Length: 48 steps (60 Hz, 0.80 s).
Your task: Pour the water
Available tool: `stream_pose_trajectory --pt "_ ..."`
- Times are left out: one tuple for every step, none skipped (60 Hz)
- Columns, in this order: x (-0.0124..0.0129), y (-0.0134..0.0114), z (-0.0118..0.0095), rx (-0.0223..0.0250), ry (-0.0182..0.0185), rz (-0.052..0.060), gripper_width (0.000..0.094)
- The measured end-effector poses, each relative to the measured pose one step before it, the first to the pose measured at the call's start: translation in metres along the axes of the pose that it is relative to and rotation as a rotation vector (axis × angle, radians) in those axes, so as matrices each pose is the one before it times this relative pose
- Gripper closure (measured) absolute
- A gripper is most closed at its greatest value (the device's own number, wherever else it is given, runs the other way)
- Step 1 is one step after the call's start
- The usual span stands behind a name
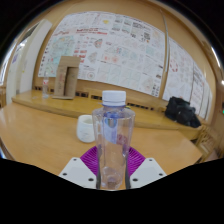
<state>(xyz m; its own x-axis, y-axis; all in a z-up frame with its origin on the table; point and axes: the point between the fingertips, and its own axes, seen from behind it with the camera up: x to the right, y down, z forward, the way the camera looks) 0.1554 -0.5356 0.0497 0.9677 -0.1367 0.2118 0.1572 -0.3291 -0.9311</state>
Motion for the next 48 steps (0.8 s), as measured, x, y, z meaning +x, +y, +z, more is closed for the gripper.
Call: stream_pose_trajectory --pt "0.00552 -0.00036 0.00181 -0.00031 0.02107 -0.0145 0.0616" --pt "0.00897 -0.00117 0.00064 -0.00363 0.02033 -0.0171 0.0615" --pt "0.00926 -0.00097 0.00141 -0.00445 0.0212 -0.0191 0.0615" --pt "0.00937 -0.00111 0.00174 -0.00424 0.02135 -0.0214 0.0616" --pt "0.00987 -0.00146 0.00218 -0.00433 0.02177 -0.0216 0.0616" --pt "0.00949 -0.00221 0.00281 -0.00294 0.02229 -0.0216 0.0614" --pt "0.00986 -0.00242 0.00311 -0.00202 0.02176 -0.0221 0.0615" --pt "0.01239 -0.00419 0.00461 -0.00166 0.01952 -0.0264 0.0615" --pt "0.01029 -0.00295 0.00368 -0.00003 0.02153 -0.0255 0.0614" --pt "0.0078 -0.00585 0.00342 0.00006 0.02542 -0.0264 0.0614" --pt "0.00999 -0.00397 0.00475 0.00217 0.02319 -0.0287 0.0615" --pt "0.00991 -0.00408 0.00522 0.00248 0.02249 -0.0312 0.0614" --pt "0.00959 -0.00467 0.00562 0.00386 0.0222 -0.0325 0.0614" --pt "0.0089 -0.00456 0.00622 0.00592 0.02106 -0.0327 0.0614" --pt "0.00919 -0.00518 0.00606 0.00738 0.0206 -0.0326 0.0612" --pt "0.00823 -0.00577 0.0065 0.00886 0.01948 -0.0332 0.0614" --pt "0.00712 -0.00579 0.00707 0.01025 0.0183 -0.0341 0.0614" --pt "0.00666 -0.00551 0.0073 0.01055 0.01759 -0.0354 0.0613" --pt "0.00664 -0.00585 0.00675 0.01056 0.01636 -0.0369 0.0615" --pt "0.01085 -0.00684 0.00816 0.01161 0.01197 -0.0415 0.0615" --pt "0.00568 -0.00657 0.00488 0.01192 0.01593 -0.038 0.0614" --pt "0.00501 -0.00704 0.00678 0.01489 0.01409 -0.0398 0.0614" --pt "0.00454 -0.00732 0.00665 0.01624 0.01339 -0.0415 0.0614" --pt "0.00444 -0.00735 0.00608 0.01713 0.01281 -0.0421 0.0614" --pt "0.0041 -0.00784 0.00631 0.01834 0.0124 -0.044 0.0614" --pt "0.004 -0.00819 0.00581 0.01845 0.01118 -0.0447 0.0615" --pt "0.0035 -0.0081 0.0055 0.01921 0.01079 -0.0447 0.0614" --pt "0.00259 -0.00822 0.00879 0.02446 0.01189 -0.0426 0.0616" --pt "0.00347 -0.0083 0.00384 0.02106 0.01169 -0.0428 0.0616" --pt "0.00216 -0.00875 0.0048 0.02534 0.01169 -0.042 0.0615" --pt "0.00233 -0.00883 0.00533 0.02579 0.01033 -0.0426 0.0615" --pt "0.00143 -0.0091 0.00453 0.0258 0.00857 -0.0433 0.0614" --pt "0.00056 -0.00915 0.00444 0.02685 0.00734 -0.0444 0.0613" --pt "0.0003 -0.0096 0.0037 0.02783 0.00634 -0.0438 0.0612" --pt "-0.00078 -0.00986 0.00381 0.02813 0.00603 -0.0428 0.0613" --pt "-0.00427 -0.00939 0.0045 0.02744 0.00679 -0.0386 0.0611" --pt "-0.00188 -0.01015 0.0035 0.02794 0.00416 -0.041 0.0613" --pt "0.00056 -0.01133 0.00292 0.02737 0.00095 -0.0428 0.0613" --pt "-0.00318 -0.0097 0.00359 0.02772 -0.0005 -0.0419 0.0612" --pt "-0.00399 -0.00954 0.00303 0.02714 -0.00222 -0.042 0.0613" --pt "-0.00507 -0.0095 0.00315 0.02611 -0.00503 -0.041 0.0613" --pt "-0.00497 -0.00915 0.00263 0.02463 -0.00591 -0.039 0.0613" --pt "-0.00465 -0.00869 0.00265 0.02412 -0.00509 -0.0353 0.0612" --pt "-0.00447 -0.00863 0.00241 0.02297 -0.00407 -0.032 0.0612" --pt "-0.00939 -0.00482 0.00246 0.02397 -0.00114 -0.03 0.0611" --pt "-0.00224 -0.00825 0.00515 0.01882 -0.00331 -0.0331 0.0611" --pt "-0.001 -0.00772 0.00019 0.00952 -0.00961 -0.0382 0.0614" --pt "-0.00377 -0.00494 0.00243 0.0087 -0.00426 -0.0371 0.0613"
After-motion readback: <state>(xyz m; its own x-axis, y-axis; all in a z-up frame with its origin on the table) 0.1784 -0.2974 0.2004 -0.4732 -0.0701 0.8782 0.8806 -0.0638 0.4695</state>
